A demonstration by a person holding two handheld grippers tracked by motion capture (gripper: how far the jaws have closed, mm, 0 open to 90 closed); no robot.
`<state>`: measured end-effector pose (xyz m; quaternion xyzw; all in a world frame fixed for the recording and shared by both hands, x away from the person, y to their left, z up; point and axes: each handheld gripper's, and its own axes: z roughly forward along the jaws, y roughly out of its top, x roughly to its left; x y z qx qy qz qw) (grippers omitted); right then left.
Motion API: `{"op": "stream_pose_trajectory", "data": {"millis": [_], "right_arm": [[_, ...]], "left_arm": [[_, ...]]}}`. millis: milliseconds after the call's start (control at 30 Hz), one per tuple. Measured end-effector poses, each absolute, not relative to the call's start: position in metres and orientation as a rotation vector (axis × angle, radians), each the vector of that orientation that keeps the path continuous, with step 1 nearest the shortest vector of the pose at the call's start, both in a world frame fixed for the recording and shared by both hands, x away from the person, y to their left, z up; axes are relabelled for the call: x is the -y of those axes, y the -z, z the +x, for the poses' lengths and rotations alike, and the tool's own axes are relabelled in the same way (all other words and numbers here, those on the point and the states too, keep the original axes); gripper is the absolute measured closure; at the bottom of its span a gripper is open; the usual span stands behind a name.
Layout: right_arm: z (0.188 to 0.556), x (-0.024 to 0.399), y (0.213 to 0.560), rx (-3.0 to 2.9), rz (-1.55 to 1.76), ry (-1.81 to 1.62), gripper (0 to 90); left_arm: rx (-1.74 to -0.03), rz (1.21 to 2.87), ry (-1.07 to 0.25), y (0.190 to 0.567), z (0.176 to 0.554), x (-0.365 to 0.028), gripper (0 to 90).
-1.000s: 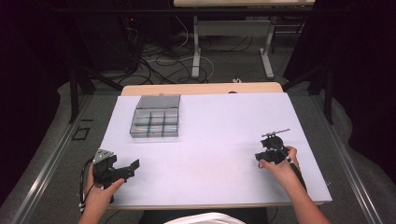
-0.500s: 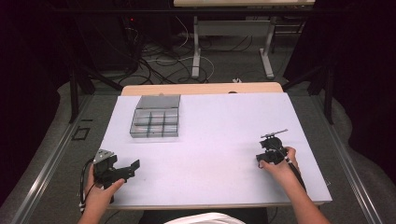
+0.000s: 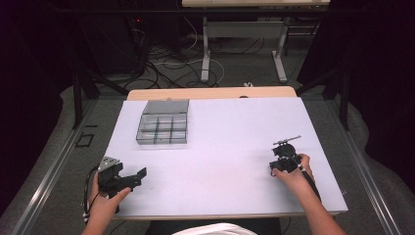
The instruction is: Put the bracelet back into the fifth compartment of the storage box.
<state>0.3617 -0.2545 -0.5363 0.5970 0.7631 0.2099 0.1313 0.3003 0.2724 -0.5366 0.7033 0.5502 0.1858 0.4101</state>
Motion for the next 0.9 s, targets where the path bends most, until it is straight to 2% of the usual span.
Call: {"op": "stream_pose_trajectory", "data": {"millis": [467, 900], "right_arm": [[0.3615, 0.2575, 0.5373, -2.213, 1.720, -0.619, 87.9], [0.3600, 0.2615, 0.5346, -2.201, 1.716, -0.648, 89.2]], "left_arm": [[-1.384, 1.773, -0.466, 0.5369, 0.3008, -0.2724, 2.1], [-1.383, 1.775, -0.466, 0.5371, 0.3011, -0.2723, 2.1]]}}
